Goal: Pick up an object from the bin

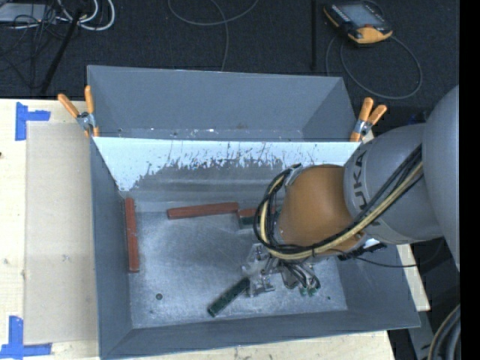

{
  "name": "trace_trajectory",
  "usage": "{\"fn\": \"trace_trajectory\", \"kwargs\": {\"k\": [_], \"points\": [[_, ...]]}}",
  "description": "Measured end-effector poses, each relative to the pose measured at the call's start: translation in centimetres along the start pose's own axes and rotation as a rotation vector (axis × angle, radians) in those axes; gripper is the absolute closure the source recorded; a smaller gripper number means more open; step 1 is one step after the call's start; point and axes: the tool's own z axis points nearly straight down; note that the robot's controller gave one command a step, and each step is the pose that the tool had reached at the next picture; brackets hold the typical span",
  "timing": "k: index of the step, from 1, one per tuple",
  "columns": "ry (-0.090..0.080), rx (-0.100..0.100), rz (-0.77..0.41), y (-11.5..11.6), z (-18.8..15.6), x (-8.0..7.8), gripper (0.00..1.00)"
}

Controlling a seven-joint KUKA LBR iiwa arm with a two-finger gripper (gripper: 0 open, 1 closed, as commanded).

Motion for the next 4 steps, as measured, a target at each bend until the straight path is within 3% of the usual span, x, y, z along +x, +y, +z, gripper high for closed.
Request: {"fn": "trace_trajectory", "kwargs": {"k": [1, 2, 3, 4], "points": [[0.000, 0.000, 0.000, 0.0, 0.0, 0.0, 1.00], [0.014, 0.001, 0.063, -0.2, -15.1, -0.2, 1.00], [0.015, 0.001, 0.064, -0.2, -15.1, -0.2, 0.00], [0.015, 0.001, 0.065, -0.2, -15.1, -0.2, 0.00]]}}
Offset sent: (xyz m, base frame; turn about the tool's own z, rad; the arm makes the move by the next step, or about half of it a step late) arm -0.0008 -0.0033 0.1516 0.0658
